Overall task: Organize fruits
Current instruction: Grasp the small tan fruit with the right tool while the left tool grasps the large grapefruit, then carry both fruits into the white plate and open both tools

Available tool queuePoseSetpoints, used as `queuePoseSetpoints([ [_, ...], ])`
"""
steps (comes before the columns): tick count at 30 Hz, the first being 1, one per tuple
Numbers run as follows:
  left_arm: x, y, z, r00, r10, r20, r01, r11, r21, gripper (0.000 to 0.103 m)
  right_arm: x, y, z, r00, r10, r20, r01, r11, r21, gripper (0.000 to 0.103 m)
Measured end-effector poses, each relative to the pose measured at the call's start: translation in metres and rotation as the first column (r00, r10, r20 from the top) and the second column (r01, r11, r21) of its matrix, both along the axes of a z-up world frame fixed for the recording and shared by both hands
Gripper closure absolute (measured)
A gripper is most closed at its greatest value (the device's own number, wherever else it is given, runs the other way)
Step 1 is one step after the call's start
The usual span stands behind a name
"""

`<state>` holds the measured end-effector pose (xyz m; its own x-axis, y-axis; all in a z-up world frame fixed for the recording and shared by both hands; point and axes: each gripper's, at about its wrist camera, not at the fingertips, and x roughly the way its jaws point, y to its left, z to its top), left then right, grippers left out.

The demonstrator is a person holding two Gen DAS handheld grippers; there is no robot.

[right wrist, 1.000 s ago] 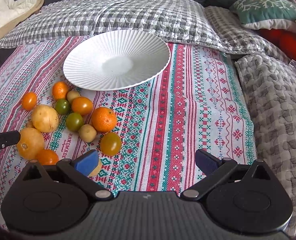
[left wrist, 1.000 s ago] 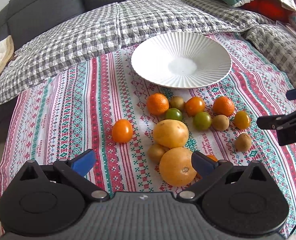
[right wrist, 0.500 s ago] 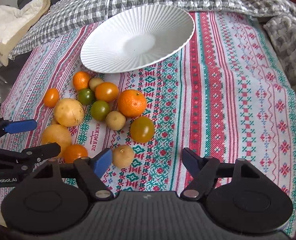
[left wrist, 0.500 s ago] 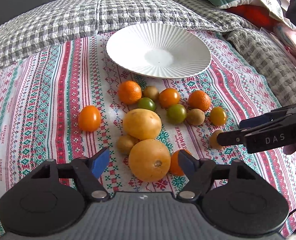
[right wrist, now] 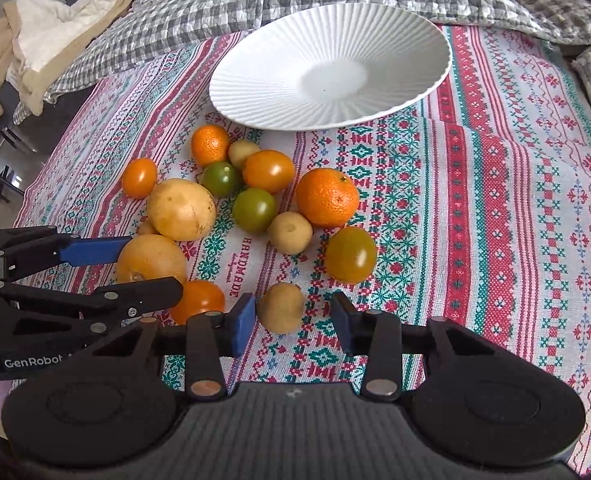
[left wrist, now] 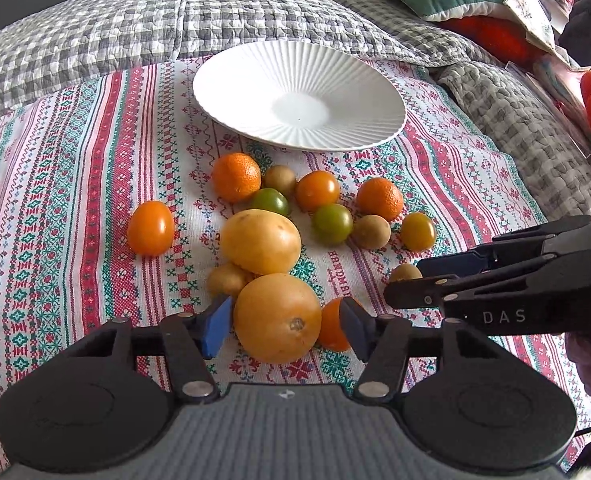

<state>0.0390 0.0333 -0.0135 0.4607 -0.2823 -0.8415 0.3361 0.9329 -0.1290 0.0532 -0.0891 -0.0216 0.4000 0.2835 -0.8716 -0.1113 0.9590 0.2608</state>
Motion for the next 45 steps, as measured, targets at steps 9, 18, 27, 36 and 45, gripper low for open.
queuePoseSetpoints([
  [9, 0.003, 0.007, -0.002, 0.998, -0.003, -0.059, 0.0, 0.998, -0.058, 0.037, 0.0, 0.001, 0.002, 1.0, 0.02, 0.003, -0.02, 1.0, 0.019, 0.081],
  [18, -0.001, 0.006, -0.001, 0.999, -0.014, -0.029, 0.013, 0.999, -0.049, 0.045, -0.008, -0.015, 0.009, 1.0, -0.008, 0.016, 0.007, 1.0, 0.027, 0.081],
  [27, 0.011, 0.011, -0.008, 0.997, 0.04, -0.062, -0.046, 0.993, -0.11, 0.036, -0.007, -0.015, 0.006, 1.0, -0.018, 0.0, 0.018, 0.999, 0.032, 0.081],
  [36, 0.011, 0.008, -0.009, 0.996, 0.068, -0.065, -0.077, 0.987, -0.139, 0.052, -0.009, -0.019, 0.006, 0.999, -0.041, -0.018, 0.042, 0.997, 0.058, 0.081],
  [45, 0.008, 0.014, -0.002, 0.994, 0.081, -0.078, -0.092, 0.984, -0.15, 0.057, -0.014, -0.027, 0.01, 0.998, -0.057, -0.005, 0.057, 0.996, 0.064, 0.081],
])
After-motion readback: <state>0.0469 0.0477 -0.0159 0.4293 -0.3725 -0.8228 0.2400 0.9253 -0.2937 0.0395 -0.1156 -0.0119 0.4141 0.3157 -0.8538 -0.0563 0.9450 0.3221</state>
